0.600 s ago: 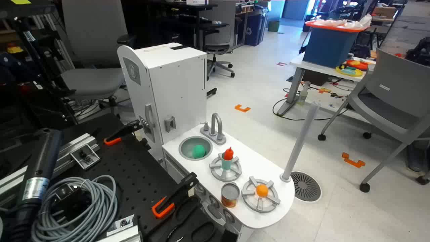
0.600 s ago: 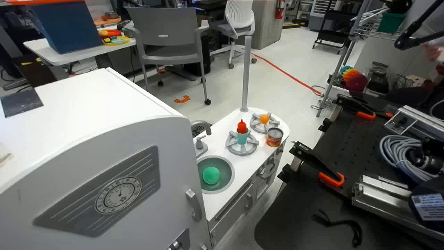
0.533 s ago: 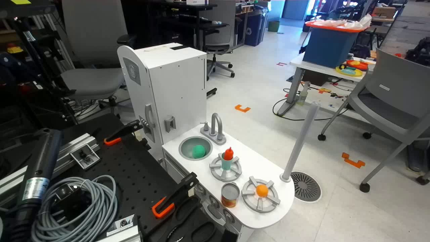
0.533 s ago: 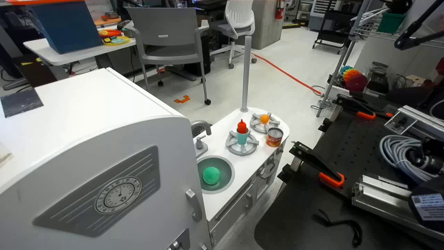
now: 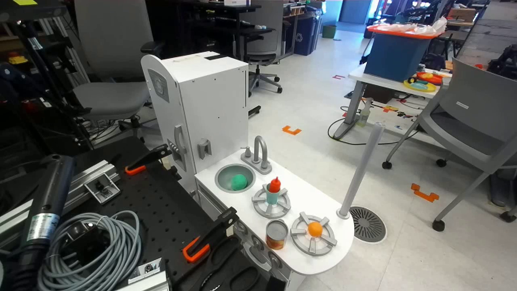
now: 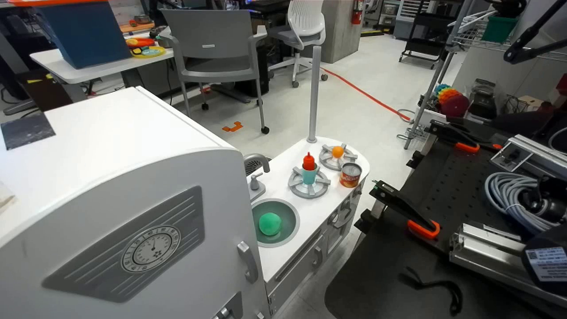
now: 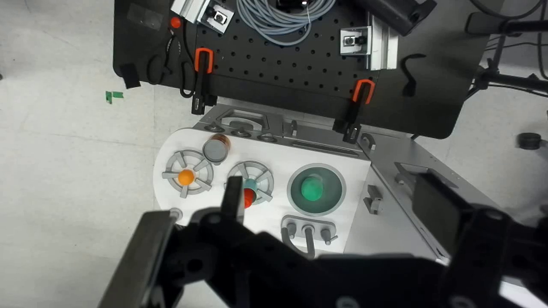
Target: Pick up the green toy from the small sink and put it on the countertop.
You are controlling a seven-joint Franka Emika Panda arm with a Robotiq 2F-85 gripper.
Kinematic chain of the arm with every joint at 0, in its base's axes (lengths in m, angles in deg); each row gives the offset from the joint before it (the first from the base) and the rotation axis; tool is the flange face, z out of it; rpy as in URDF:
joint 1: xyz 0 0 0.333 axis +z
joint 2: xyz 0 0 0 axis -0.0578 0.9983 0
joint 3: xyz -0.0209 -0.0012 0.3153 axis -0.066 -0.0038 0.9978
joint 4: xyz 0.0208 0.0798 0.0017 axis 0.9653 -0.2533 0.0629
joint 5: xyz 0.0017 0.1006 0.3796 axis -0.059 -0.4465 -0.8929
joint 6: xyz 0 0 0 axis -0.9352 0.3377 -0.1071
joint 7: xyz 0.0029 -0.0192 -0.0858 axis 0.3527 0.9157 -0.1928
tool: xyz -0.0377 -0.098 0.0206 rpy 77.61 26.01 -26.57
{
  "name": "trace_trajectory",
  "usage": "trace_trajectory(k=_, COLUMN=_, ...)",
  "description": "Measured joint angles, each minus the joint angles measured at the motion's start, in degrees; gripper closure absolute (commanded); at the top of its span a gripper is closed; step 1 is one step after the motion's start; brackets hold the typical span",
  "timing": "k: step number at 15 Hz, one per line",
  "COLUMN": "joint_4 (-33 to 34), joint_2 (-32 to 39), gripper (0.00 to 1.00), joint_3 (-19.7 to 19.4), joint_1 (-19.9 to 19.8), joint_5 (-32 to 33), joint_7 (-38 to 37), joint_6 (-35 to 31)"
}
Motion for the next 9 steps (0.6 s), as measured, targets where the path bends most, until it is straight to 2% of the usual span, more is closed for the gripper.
trace_trajectory(k=6, joint_4=0.00, joint_2=0.54, gripper=0.00, joint_3=-0.06, joint_1=0.00, joint_5=0.00, joint_7=0.00, joint_6=-0.12)
trace_trajectory(k=9, joint_4=0.18, joint_2=5.88, gripper=0.00, joint_3=-0.73, joint_1=-0.01, joint_5=-0.05, joint_7=0.00, joint_6=-3.49)
